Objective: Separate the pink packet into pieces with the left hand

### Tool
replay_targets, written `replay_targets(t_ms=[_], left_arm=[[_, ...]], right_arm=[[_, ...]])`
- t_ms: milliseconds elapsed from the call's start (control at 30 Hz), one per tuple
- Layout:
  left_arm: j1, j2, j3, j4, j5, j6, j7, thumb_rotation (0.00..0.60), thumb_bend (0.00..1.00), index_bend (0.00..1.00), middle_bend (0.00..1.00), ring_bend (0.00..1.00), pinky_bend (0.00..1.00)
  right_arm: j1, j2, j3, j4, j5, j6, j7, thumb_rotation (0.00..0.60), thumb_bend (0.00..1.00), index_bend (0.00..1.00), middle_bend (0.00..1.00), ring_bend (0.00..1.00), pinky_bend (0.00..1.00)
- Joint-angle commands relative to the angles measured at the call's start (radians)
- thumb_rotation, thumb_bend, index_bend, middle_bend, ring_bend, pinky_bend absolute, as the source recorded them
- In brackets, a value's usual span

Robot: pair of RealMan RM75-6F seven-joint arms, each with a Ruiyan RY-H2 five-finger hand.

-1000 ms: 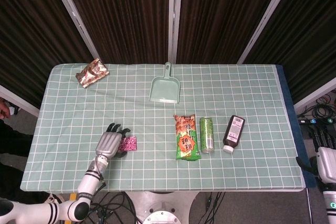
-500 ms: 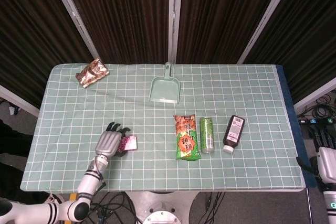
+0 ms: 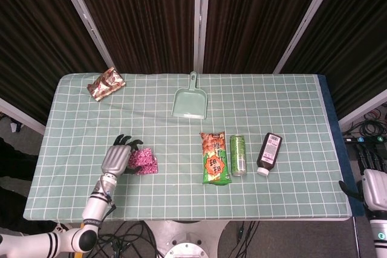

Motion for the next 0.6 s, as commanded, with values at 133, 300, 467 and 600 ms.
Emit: replay_targets(t_ms=[133,300,467,600], left_arm=[[0.002,0.000,-0.048,0.097,-0.023,-0.004,-0.075,0.600,0.26,0.27,0.46,0.12,0.06],[-0.003,-0.004,-0.065,0.172,-0.039,-0.021,-0.101,0.600,0.26,0.27,0.46,0.12,0.06],[0.000,0.005,-0.061,0.188,-0.038,-0.045,-0.129,0.600,0.22,0.16,0.25,0.08,0.06],[0.005,0.008,-0.058,0.188,-0.026,-0.042,-0.146,0.600,0.21,0.14,0.15,0.06,0.06]], right_arm=[[-0.001,0.002,0.001,-0.009,0.000,0.005,-0.010,0.600,0.16,0.00,0.01,0.00,0.00],[0.000,0.002,0.001,-0.013,0.003,0.003,-0.015,0.600,0.16,0.00,0.01,0.00,0.00],[0.000,0.001,0.000,-0.012,0.002,0.003,-0.016,0.600,0.16,0.00,0.01,0.00,0.00],[-0.001,0.002,0.001,-0.011,0.002,0.004,-0.015,0.600,0.17,0.00,0.01,0.00,0.00]])
